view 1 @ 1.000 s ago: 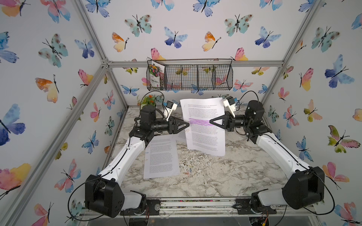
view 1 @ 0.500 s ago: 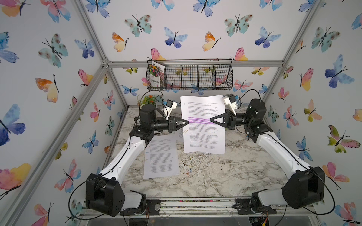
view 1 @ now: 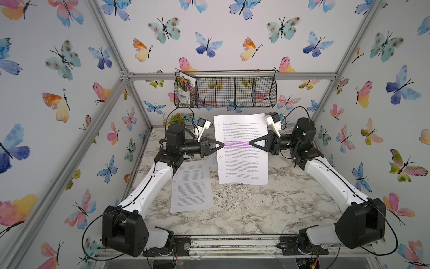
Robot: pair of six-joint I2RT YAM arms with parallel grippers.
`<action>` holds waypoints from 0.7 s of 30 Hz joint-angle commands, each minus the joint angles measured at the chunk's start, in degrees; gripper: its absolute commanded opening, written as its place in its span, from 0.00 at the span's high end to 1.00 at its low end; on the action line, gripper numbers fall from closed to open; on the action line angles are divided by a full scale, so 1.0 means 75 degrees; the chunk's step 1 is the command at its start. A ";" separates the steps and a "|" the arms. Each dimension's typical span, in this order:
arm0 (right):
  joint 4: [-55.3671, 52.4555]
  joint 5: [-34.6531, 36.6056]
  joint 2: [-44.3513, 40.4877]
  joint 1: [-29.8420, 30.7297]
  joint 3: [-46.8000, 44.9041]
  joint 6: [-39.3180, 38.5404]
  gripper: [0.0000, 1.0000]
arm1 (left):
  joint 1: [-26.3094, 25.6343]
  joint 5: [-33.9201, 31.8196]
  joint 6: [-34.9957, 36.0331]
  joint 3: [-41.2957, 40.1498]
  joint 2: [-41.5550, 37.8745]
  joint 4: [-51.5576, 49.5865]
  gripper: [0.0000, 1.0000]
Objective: Unclip the paperclips from the documents
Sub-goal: Remove the paper clip from the document.
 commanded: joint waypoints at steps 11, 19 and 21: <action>-0.0111 0.0112 -0.0223 -0.0369 -0.0055 -0.0551 0.98 | 0.0211 -0.2451 0.1150 0.0196 -0.0380 -0.2390 1.00; -0.0131 0.0043 -0.0281 -0.0369 -0.0089 -0.0547 0.98 | 0.0293 -0.3342 0.1231 0.0132 -0.0474 -0.2928 1.00; -0.0150 0.0020 -0.0284 -0.0370 -0.0091 -0.0547 0.98 | 0.0293 -0.3364 0.1218 0.0168 -0.0444 -0.2981 1.00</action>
